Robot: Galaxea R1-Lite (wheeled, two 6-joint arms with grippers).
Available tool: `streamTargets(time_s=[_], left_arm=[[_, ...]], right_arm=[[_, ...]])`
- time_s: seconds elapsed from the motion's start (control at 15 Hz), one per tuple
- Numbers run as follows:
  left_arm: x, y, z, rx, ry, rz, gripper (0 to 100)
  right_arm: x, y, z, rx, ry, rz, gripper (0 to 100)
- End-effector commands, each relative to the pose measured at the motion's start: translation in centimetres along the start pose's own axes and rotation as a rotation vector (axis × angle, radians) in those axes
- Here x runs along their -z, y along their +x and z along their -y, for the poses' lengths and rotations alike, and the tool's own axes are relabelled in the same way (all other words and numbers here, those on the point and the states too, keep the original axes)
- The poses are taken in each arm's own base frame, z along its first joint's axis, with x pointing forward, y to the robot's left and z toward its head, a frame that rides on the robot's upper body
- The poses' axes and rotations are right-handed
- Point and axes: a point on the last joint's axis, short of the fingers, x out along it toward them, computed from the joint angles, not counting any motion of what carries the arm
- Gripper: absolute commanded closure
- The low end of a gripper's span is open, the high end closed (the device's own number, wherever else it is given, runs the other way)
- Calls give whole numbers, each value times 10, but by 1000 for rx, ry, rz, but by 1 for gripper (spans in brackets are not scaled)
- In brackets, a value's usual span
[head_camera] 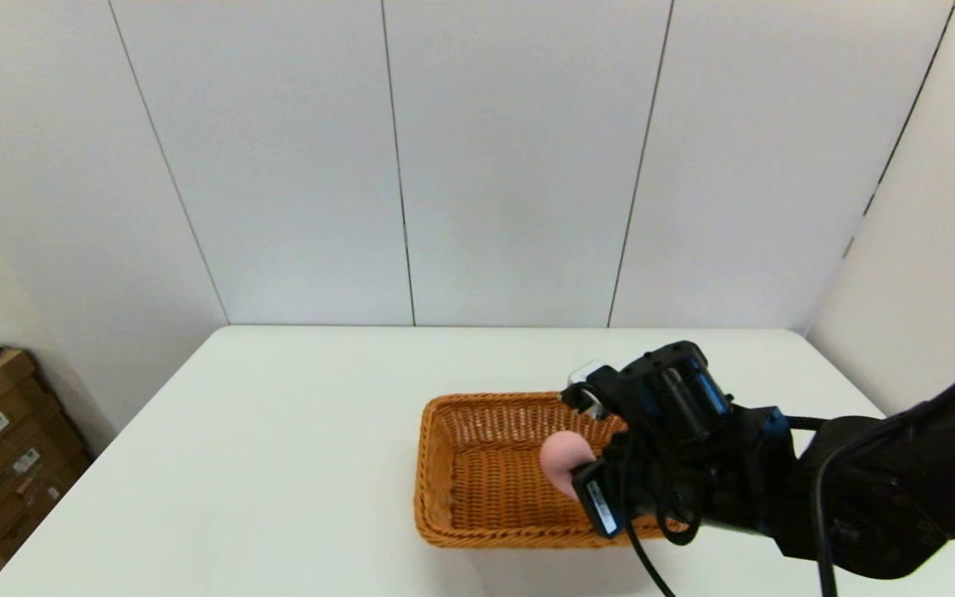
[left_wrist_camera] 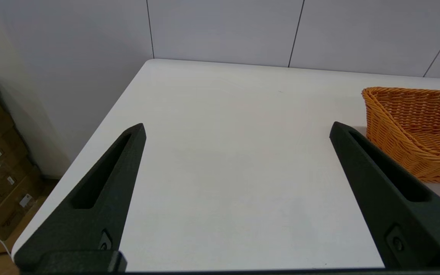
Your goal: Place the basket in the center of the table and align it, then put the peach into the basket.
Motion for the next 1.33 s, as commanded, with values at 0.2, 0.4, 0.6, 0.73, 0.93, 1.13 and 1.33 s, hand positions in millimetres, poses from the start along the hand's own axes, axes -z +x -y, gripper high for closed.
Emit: streamTargets(time_s=[0.2, 0.4, 0.6, 0.73, 0.93, 1.13, 1.33], left_arm=[[0, 0, 0, -2, -2, 1, 0], [0, 0, 0, 0, -2, 1, 0], [0, 0, 0, -2, -4, 1, 0], [0, 0, 0, 0, -4, 1, 0], [0, 0, 0, -1, -4, 4, 0], [0, 0, 0, -2, -4, 1, 0], [0, 0, 0, -1, -4, 4, 0]], right_arm=[[-1, 19, 1, 11, 36, -25, 0], [-4, 13, 1, 11, 57, -5, 0], [-13, -11, 3, 10, 66, 62, 0], [-18, -38, 8, 27, 78, 133, 0], [-15, -102, 19, 111, 110, 291, 0], [15, -170, 32, 252, 100, 442, 0], [73, -209, 48, 407, 53, 496, 0]])
